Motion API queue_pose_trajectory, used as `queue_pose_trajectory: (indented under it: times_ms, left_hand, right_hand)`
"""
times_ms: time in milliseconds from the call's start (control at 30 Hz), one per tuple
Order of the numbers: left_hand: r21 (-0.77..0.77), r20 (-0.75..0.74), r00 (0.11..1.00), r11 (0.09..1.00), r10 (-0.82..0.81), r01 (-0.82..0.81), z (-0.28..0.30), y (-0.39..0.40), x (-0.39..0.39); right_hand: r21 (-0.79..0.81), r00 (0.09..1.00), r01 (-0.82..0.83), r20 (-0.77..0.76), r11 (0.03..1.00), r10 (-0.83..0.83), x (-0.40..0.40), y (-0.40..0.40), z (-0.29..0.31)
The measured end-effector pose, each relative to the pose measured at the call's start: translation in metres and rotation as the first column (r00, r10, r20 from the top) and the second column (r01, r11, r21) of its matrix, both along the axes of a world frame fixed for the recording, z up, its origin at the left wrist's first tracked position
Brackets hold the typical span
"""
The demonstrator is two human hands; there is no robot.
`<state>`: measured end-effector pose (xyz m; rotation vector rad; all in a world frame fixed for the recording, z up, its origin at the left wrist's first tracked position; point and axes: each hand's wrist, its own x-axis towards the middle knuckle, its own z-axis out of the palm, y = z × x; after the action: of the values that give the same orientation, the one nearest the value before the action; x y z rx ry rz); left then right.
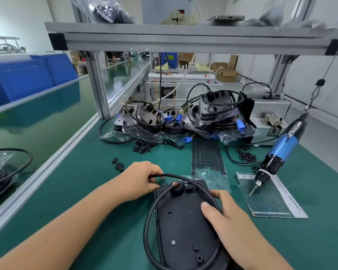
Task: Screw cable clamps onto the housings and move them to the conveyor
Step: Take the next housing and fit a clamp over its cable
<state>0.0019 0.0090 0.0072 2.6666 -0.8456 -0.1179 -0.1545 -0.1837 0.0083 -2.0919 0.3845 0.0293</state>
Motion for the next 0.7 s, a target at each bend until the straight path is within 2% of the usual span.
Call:
queue_pose_trajectory:
  times_ms: [200, 333, 400, 500, 533, 600, 667, 700]
  left_hand:
    - [0.035, -0.141, 0.982, 0.990, -0.129, 0.135, 0.004, -0.011, 0.011]
    - [0.073, -0.162, 0.972, 0.980, -0.170, 0.183, 0.007, -0.018, 0.013]
    - [0.080, -0.133, 0.981, 0.985, -0.140, 0.152, 0.006, -0.021, 0.016]
    - [0.058, -0.059, 0.998, 0.998, 0.012, -0.008, 0.006, -0.016, 0.022]
    - [0.001, -0.038, 0.997, 0.998, 0.065, -0.065, 0.007, -0.012, 0.023]
    - [-0.257, -0.090, 0.990, 0.958, 0.109, -0.129, 0.011, -0.006, 0.022]
    - [-0.511, -0.161, 0.985, 0.849, 0.054, -0.131, 0.020, -0.006, 0.011]
    - [-0.585, -0.174, 0.985, 0.802, 0.023, -0.121, 0.024, -0.009, 0.006]
  right_hand:
    - [-0.321, 0.999, -0.035, -0.024, 0.946, 0.028, -0.003, -0.001, 0.006]
    - [-0.447, 0.998, -0.067, -0.039, 0.892, 0.055, -0.004, -0.005, 0.004]
    - [-0.510, 0.996, -0.088, -0.061, 0.855, 0.065, -0.002, -0.009, 0.003]
    - [-0.459, 0.985, -0.171, -0.106, 0.872, 0.137, -0.003, -0.018, 0.007]
    - [-0.420, 0.986, -0.167, -0.076, 0.892, 0.148, -0.003, -0.021, 0.011]
    - [-0.315, 0.987, -0.090, 0.102, 0.945, 0.128, 0.003, -0.028, 0.017]
    - [-0.171, 0.945, 0.003, 0.324, 0.985, 0.053, 0.016, -0.030, 0.023]
    - [-0.130, 0.920, 0.015, 0.391, 0.991, 0.037, 0.025, -0.027, 0.027]
